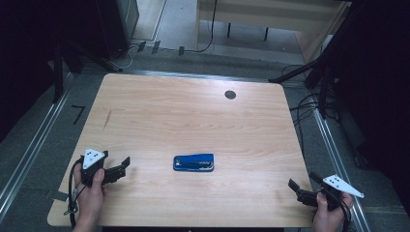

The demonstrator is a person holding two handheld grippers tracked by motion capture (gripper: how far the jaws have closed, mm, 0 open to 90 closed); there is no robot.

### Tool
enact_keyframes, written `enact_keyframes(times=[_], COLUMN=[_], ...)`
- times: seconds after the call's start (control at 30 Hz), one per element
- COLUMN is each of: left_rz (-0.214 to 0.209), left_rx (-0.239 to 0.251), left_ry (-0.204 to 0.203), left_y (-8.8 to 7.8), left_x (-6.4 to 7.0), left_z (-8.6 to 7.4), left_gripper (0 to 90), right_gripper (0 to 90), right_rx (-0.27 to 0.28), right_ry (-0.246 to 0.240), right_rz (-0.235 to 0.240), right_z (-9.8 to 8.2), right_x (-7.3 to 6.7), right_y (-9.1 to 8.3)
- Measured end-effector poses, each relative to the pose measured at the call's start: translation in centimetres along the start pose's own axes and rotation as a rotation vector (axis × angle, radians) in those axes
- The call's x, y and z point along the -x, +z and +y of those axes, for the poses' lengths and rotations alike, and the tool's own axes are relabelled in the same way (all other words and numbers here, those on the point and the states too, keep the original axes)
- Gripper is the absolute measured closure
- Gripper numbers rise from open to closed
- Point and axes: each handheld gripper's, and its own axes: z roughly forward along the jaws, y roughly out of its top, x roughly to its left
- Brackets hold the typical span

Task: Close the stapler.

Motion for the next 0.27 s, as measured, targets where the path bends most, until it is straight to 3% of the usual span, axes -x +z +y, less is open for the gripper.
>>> enact_keyframes(times=[0.27], left_rz=[0.001], left_rx=[-0.007], left_ry=[0.010], left_y=[0.20], left_x=[0.14], left_z=[0.09], left_gripper=[13.9], right_gripper=[0.0], right_rx=[-0.011], right_ry=[-0.010], right_rz=[-0.007], right_z=[0.18], right_x=[-0.21], right_y=[0.39])
